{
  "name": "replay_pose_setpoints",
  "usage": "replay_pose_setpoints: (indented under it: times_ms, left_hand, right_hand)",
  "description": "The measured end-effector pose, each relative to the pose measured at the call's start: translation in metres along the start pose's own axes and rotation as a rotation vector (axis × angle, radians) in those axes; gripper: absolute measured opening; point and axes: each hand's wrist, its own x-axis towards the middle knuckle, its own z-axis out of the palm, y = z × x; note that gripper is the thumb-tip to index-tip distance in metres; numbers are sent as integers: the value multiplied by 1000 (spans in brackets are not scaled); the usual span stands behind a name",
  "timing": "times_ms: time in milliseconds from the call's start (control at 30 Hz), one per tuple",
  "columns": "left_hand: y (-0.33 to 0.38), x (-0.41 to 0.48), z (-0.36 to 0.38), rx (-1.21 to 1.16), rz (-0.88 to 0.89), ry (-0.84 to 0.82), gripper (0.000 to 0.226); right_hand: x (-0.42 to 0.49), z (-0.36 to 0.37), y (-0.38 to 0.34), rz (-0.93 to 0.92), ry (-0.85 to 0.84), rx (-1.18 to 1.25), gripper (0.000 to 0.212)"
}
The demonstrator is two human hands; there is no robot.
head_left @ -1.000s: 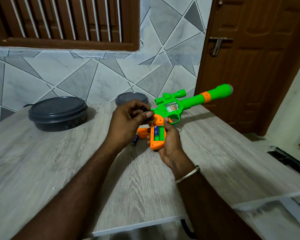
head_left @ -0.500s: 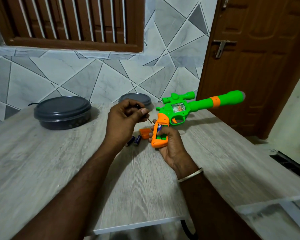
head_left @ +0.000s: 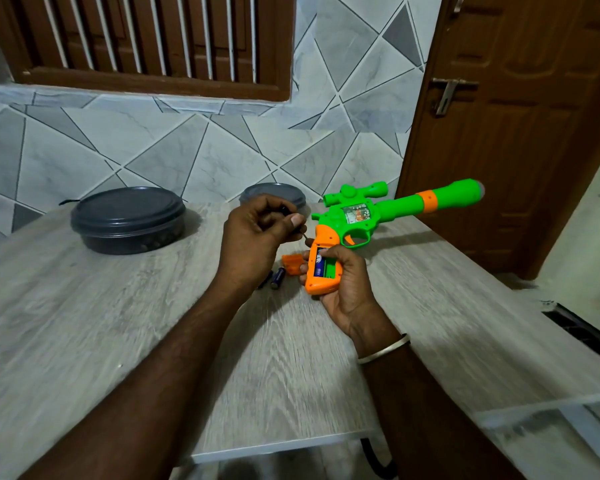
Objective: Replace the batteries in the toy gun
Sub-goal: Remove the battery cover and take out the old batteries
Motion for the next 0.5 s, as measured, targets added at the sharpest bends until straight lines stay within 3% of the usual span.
replay_pose_setpoints:
  times_ms: [300,500]
  left_hand:
    - [-3,-1,6,14,10,-39,14]
    - [-10,-3,9,74,6,-78,14]
  right_hand:
    - [-4,3,-3,-9,9,11,22]
    - [-5,5,-7,-28,-76,89,40]
